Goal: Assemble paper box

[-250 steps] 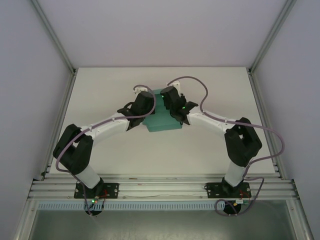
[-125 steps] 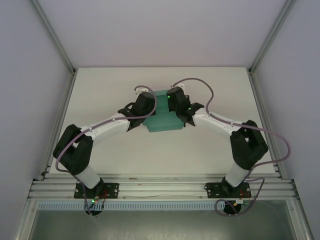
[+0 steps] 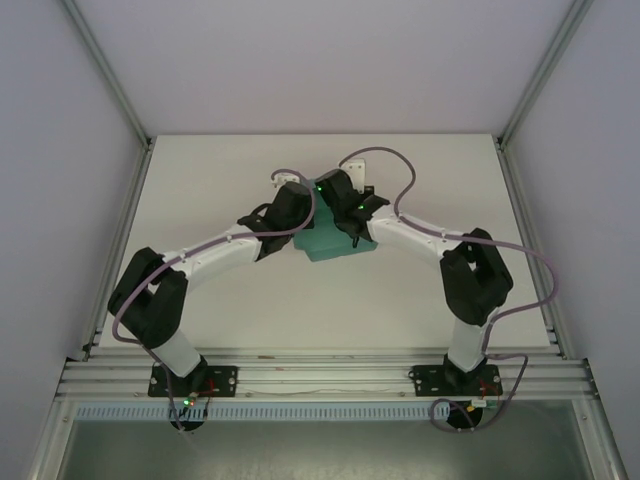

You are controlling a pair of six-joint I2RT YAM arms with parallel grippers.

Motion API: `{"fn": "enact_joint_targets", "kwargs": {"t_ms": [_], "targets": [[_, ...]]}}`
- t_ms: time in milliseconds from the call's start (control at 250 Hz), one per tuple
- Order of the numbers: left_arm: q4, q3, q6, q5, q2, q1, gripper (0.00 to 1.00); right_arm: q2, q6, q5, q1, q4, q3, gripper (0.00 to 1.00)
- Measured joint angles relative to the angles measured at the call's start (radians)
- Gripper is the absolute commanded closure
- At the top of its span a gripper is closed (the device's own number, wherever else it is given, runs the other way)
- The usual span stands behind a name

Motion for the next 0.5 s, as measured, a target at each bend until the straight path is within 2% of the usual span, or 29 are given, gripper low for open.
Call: {"fn": "enact_joint_targets", "kwargs": {"t_ms": [72,104,156,224,264,404,476,500], "targets": [[0.004,0.006,0.000,0.008,0.007,-0.001,1.00,0.000,0.005,0.019,0.001,0.000,-0.003,1.00],[0.003,0.009,0.000,0.010,0.007,-0.001,1.00,-0.001,0.004,0.021,0.001,0.010,-0.009,0.91],[0.003,0.010,0.000,0.010,0.007,-0.001,1.00,-0.013,-0.008,0.011,0.001,0.050,-0.036,0.88],[-0.002,0.010,0.001,0.008,0.007,-0.001,1.00,-0.046,-0.032,-0.023,-0.001,0.109,-0.093,0.67],[-0.013,0.010,0.003,0.003,0.007,0.000,1.00,-0.077,-0.056,-0.055,-0.009,0.149,-0.140,0.59],[-0.031,0.009,0.005,0.003,0.006,0.010,1.00,-0.201,-0.134,-0.238,-0.066,0.263,-0.286,0.21],[-0.031,0.009,0.004,0.003,0.005,0.014,1.00,-0.258,-0.171,-0.345,-0.087,0.296,-0.332,0.12],[-0.031,0.009,0.004,0.002,0.004,0.016,1.00,-0.275,-0.181,-0.380,-0.092,0.302,-0.343,0.05]]}}
